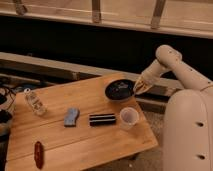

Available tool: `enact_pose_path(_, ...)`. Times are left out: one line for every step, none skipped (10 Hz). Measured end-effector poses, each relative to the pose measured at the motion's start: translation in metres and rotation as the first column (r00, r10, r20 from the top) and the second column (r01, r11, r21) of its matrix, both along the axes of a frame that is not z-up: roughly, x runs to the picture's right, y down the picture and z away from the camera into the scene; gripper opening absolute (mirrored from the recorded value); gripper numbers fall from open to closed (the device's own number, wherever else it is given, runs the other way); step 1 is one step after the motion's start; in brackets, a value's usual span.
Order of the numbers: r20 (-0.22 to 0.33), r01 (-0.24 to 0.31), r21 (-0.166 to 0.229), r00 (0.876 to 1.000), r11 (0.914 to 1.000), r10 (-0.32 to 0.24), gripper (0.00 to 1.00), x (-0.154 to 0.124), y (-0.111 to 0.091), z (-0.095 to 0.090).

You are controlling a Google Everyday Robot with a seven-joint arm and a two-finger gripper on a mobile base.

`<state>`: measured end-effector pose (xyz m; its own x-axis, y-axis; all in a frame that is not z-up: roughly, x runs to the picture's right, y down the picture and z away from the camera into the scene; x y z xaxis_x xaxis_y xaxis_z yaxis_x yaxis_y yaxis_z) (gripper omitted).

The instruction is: Pick up the ceramic bowl

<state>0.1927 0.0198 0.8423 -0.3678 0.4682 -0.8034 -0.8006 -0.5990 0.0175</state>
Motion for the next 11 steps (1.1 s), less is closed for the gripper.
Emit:
enact_pose_path(0.005, 0.008, -0.015, 1.0, 0.9999, -0.008, 0.0, 0.003, 0.006, 0.001)
enact_pose_path(0.016, 0.019, -0.028, 1.0, 0.9994, -0.019, 0.0, -0.002, 0.01, 0.004)
enact_pose_path(0.03, 0.035, -0.047, 0.999, 0.9983, -0.034, 0.0, -0.011, 0.014, 0.01)
enact_pose_path(0.042, 0.049, -0.058, 0.998, 0.9971, -0.046, 0.0, -0.021, 0.015, 0.015)
enact_pose_path(0.055, 0.066, -0.073, 0.997, 0.9951, -0.062, 0.0, -0.033, 0.017, 0.02)
enact_pose_path(0.059, 0.071, -0.083, 0.996, 0.994, -0.067, 0.0, -0.035, 0.02, 0.022)
enact_pose_path(0.062, 0.074, -0.086, 0.996, 0.9936, -0.068, 0.0, -0.034, 0.021, 0.022)
enact_pose_path(0.065, 0.075, -0.091, 0.995, 0.993, -0.069, 0.0, -0.034, 0.022, 0.023)
enact_pose_path(0.068, 0.077, -0.092, 0.995, 0.9928, -0.07, 0.0, -0.037, 0.022, 0.023)
enact_pose_path(0.063, 0.069, -0.085, 0.996, 0.994, -0.064, 0.0, -0.033, 0.021, 0.021)
enact_pose_path(0.054, 0.06, -0.082, 0.997, 0.9948, -0.056, 0.0, -0.024, 0.022, 0.019)
